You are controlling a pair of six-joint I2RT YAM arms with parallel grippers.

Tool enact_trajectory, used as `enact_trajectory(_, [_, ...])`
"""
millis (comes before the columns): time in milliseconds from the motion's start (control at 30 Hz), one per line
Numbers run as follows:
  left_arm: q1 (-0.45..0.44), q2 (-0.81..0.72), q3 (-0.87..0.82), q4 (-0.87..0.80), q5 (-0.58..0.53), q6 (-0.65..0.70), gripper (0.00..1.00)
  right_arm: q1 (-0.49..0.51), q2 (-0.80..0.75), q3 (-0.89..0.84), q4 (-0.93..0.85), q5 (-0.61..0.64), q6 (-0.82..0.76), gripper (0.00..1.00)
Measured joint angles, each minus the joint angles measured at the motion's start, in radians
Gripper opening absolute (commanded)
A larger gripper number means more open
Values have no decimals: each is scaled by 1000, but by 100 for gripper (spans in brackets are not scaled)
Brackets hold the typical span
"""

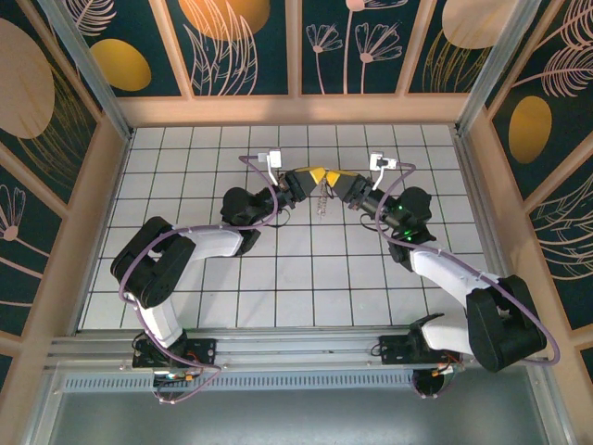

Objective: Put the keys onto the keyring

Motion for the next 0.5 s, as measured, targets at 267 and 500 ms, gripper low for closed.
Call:
enact_trajectory(267, [0,0,0,0,0,0,0,2,-9,-6,6,0,0,17])
enact_trajectory(500, [0,0,0,0,0,0,0,4,-8,-5,6,0,0,17])
